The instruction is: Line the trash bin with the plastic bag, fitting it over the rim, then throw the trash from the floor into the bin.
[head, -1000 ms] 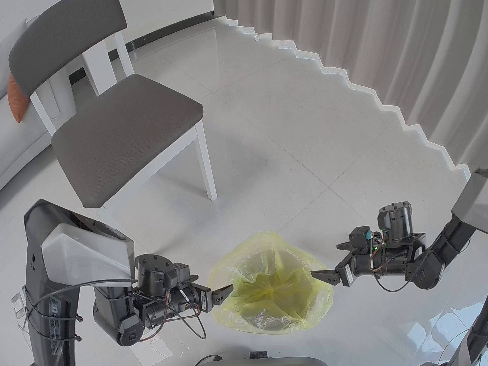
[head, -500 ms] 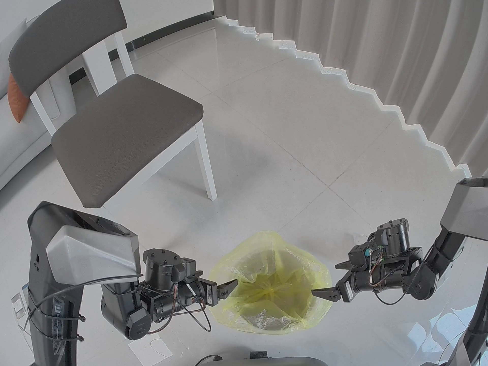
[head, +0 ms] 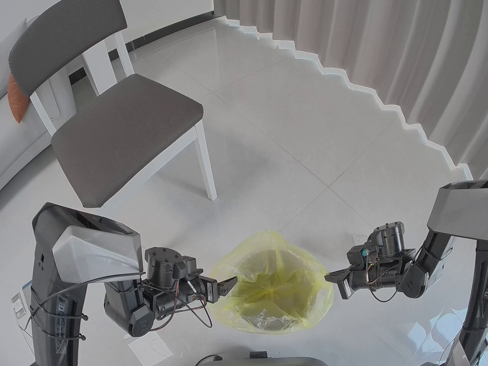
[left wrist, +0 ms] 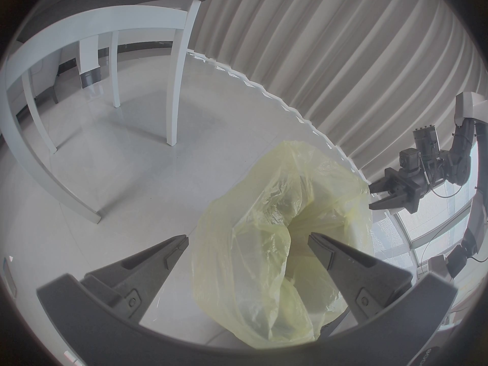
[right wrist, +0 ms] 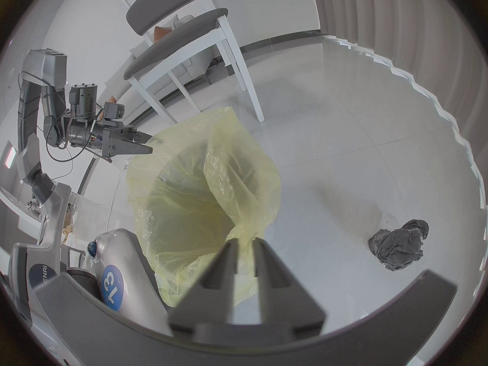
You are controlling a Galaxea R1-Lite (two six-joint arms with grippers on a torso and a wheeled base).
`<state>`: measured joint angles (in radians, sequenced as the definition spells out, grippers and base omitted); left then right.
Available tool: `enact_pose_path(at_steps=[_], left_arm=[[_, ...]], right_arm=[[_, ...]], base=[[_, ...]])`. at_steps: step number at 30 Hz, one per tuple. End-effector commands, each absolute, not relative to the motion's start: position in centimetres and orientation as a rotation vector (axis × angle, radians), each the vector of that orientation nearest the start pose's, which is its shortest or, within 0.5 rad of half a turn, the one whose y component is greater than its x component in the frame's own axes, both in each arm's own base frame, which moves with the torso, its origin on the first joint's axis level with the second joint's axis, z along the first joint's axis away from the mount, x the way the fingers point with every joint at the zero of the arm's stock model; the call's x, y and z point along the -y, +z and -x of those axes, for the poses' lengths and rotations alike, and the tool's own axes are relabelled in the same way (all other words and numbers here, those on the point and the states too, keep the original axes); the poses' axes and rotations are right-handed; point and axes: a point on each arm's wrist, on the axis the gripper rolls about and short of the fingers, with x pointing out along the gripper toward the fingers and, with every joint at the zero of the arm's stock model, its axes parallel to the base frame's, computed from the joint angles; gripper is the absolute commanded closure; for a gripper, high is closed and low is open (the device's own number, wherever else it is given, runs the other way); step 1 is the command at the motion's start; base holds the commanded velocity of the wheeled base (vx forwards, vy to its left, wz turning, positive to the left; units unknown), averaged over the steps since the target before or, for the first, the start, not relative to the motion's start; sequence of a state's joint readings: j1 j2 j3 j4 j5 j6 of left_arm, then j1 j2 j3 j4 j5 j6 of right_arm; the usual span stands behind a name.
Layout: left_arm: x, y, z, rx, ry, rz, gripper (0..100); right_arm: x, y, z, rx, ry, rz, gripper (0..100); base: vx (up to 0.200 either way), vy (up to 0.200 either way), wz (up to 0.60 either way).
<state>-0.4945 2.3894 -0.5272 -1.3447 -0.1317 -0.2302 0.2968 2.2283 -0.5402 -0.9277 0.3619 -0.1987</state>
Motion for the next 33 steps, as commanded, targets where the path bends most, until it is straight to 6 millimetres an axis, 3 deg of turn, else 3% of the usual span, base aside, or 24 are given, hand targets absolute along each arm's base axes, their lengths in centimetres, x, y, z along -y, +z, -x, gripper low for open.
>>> enact_pose_path(at_steps=[1, 6, 7, 13, 19, 23, 33], left_arm=[[16.1, -3.8, -29.2, -0.586, -0.549, 0.125, 0], [16.2, -4.6, -29.6, -0.596, -0.549, 0.126, 0], [16.2, -4.7, -29.7, -0.597, -0.547, 0.126, 100], [16.3, -4.6, -29.8, -0.59, -0.548, 0.128, 100], [16.4, -3.8, -29.6, -0.57, -0.551, 0.131, 100], [16.9, -4.4, -30.3, -0.568, -0.556, 0.13, 100], [17.6, -5.5, -31.6, -0.595, -0.552, 0.129, 100]], right_arm=[[-9.8, -1.7, -29.6, -0.711, 0.699, 0.158, 100], [-9.8, -1.6, -29.5, -0.704, 0.7, 0.16, 100], [-9.8, -1.6, -29.5, -0.706, 0.7, 0.159, 100], [-9.4, -1.6, -29.6, -0.703, 0.691, 0.163, 100], [-7.2, -1.8, -30.0, -0.698, 0.649, 0.205, 100], [-6.4, -2.0, -30.5, -0.697, 0.628, 0.205, 100], [-7.1, -3.9, -33.3, -0.75, 0.636, 0.2, 100]], base=[[0.0, 0.0, 0.0], [0.0, 0.0, 0.0], [0.0, 0.0, 0.0], [0.0, 0.0, 0.0], [0.0, 0.0, 0.0], [0.0, 0.0, 0.0], [0.0, 0.0, 0.0]])
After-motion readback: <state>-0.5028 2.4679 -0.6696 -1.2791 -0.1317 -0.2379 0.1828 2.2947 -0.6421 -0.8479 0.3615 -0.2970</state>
